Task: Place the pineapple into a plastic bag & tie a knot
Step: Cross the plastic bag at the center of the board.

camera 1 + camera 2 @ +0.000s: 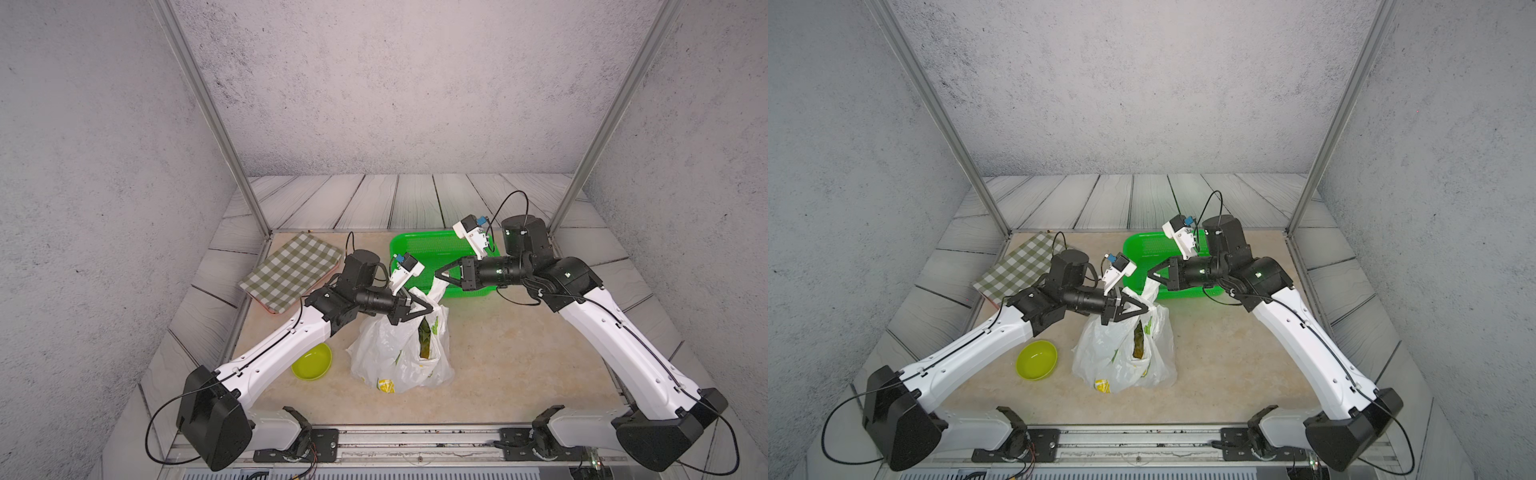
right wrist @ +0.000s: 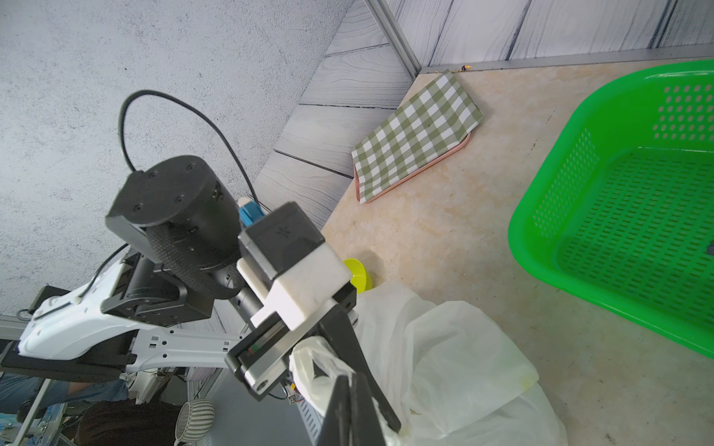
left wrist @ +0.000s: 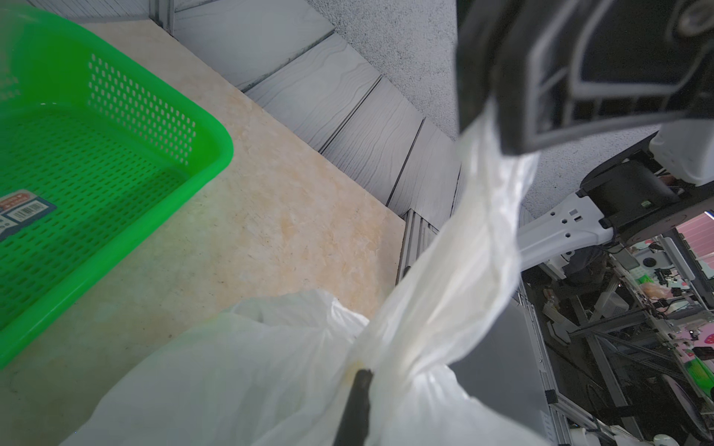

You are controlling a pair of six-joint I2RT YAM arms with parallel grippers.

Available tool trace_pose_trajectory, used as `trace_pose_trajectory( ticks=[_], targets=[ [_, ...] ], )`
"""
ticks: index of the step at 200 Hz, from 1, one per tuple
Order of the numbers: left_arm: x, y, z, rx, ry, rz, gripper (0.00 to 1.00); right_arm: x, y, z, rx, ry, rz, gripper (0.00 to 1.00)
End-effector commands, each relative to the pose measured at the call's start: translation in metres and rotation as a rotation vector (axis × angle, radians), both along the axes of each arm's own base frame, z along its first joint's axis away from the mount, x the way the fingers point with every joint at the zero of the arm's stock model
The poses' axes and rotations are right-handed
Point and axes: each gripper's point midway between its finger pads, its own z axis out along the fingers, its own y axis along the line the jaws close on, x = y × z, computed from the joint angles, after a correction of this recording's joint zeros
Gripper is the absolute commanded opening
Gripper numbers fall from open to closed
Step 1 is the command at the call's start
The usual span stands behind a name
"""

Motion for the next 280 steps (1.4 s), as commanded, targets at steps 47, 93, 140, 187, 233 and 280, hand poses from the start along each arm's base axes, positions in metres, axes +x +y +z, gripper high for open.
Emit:
trace_pose_trajectory(
  ticks=[47,93,140,187,233,280],
  targets=[
    [0.038,0.031,-0.021,0.124,0.012,0.289,0.00,-0.037,0.002,0.032,0.177,-0.015,0.055,0.00],
    [0.053,0.045,-0.018,0.124,-0.018,0.424,0.00,-0.064,0.008,0.009,0.159,0.024,0.064,0.00],
    [0.055,0.053,-0.010,0.103,-0.051,0.479,0.00,-0.089,0.035,-0.030,0.084,0.081,0.121,0.00],
    [0.052,0.053,-0.005,0.089,-0.055,0.470,0.00,-0.098,0.052,-0.085,-0.030,0.130,0.157,0.00],
    [0.040,0.050,-0.008,0.078,-0.006,0.425,0.00,-0.094,0.065,-0.151,-0.180,0.156,0.209,0.00],
    [0.025,0.053,-0.011,0.090,0.038,0.387,0.00,-0.072,0.058,-0.181,-0.331,0.096,0.149,0.00]
  ],
)
